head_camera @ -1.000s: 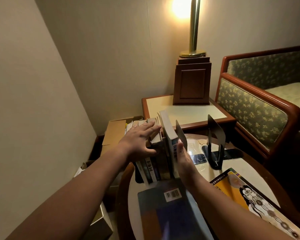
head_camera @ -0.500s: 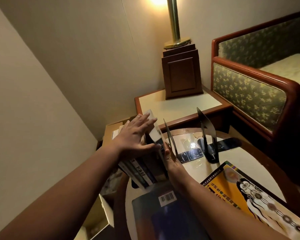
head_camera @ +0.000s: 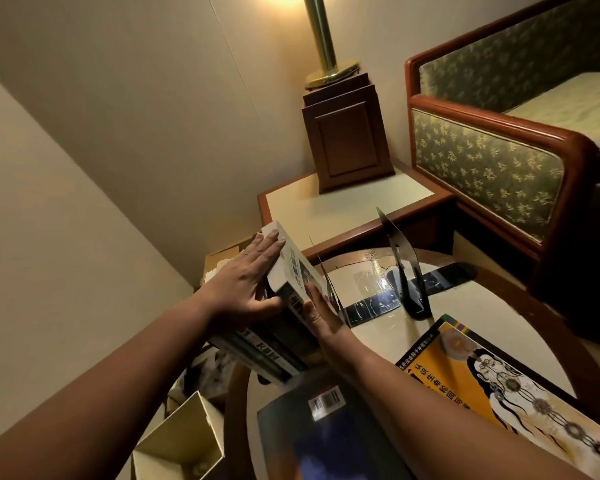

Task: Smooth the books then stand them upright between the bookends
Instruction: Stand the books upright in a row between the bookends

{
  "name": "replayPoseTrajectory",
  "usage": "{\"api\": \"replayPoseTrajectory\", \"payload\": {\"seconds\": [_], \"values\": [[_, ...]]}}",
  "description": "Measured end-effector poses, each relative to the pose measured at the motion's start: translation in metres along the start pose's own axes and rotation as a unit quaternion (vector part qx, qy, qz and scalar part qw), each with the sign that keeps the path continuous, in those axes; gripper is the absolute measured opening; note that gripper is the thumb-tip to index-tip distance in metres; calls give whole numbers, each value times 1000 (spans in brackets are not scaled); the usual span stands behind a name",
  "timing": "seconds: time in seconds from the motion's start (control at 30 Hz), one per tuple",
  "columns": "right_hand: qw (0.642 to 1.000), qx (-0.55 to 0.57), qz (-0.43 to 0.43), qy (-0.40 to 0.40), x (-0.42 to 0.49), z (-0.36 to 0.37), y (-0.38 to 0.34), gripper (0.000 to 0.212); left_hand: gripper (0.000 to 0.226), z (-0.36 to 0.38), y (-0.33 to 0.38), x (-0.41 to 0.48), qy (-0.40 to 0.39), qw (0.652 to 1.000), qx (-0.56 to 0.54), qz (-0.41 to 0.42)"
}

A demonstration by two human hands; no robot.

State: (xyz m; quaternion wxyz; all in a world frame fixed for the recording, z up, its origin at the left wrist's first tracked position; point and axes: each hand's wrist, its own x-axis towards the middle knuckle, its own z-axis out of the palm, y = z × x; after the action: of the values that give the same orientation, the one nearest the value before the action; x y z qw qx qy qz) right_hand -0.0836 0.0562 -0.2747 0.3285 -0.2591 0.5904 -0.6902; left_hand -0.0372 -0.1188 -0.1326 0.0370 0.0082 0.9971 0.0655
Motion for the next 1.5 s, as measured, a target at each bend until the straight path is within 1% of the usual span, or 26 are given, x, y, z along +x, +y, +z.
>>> {"api": "replayPoseTrajectory", "payload": {"seconds": [0.1, 0.17, 0.4, 0.5, 0.6, 0.73, 0.87, 0.97, 1.07, 1.17, 1.23, 1.3, 1.4, 1.47, 1.5], "values": [[1000, -18, 15, -4, 5, -1, 5, 75, 101, 1, -8, -2, 10, 999, -2, 36], [999, -33, 20, -5, 6, -3, 4, 75, 101, 3, -11, -2, 15, 999, -1, 45], [998, -59, 14, -10, 16, -1, 4, 71, 105, 5, -13, -1, 24, 999, -1, 28], [997, -78, 7, -4, 14, -1, 0, 76, 109, 5, -10, -3, 27, 999, -15, 13], [996, -92, 5, -4, 10, 2, -4, 79, 108, 3, -7, -5, 20, 1000, -23, -5], [992, -120, 38, 4, 10, 4, -3, 82, 104, -1, -1, -11, 20, 999, -15, -21], [987, -141, 75, -13, 4, 2, -11, 95, 103, -1, 0, -12, 19, 999, -9, -27], [980, -179, 86, -10, 0, -1, -19, 85, 101, -1, 0, -10, 17, 1000, 2, -19], [979, -186, 87, -13, -1, -2, -23, 73, 99, 1, -1, -9, 22, 999, 14, -18], [975, -204, 87, -8, -1, -1, -24, 77, 101, 3, 0, -10, 21, 999, 36, -12], [978, -197, 73, 1, -2, 3, -23, 77, 101, 2, 1, -11, 20, 999, 26, -21], [984, -164, 68, 5, -1, 5, -19, 81, 101, 1, 4, -12, 16, 999, -8, -30], [991, -117, 65, -10, 3, 3, -13, 86, 102, 3, 8, -13, 12, 999, -30, -37], [994, -83, 71, -21, 3, -1, -17, 82, 104, 5, 10, -12, 21, 999, -26, -37], [995, -68, 75, -19, 3, -4, -19, 76, 105, 7, 11, -11, 23, 999, -22, -38]]}}
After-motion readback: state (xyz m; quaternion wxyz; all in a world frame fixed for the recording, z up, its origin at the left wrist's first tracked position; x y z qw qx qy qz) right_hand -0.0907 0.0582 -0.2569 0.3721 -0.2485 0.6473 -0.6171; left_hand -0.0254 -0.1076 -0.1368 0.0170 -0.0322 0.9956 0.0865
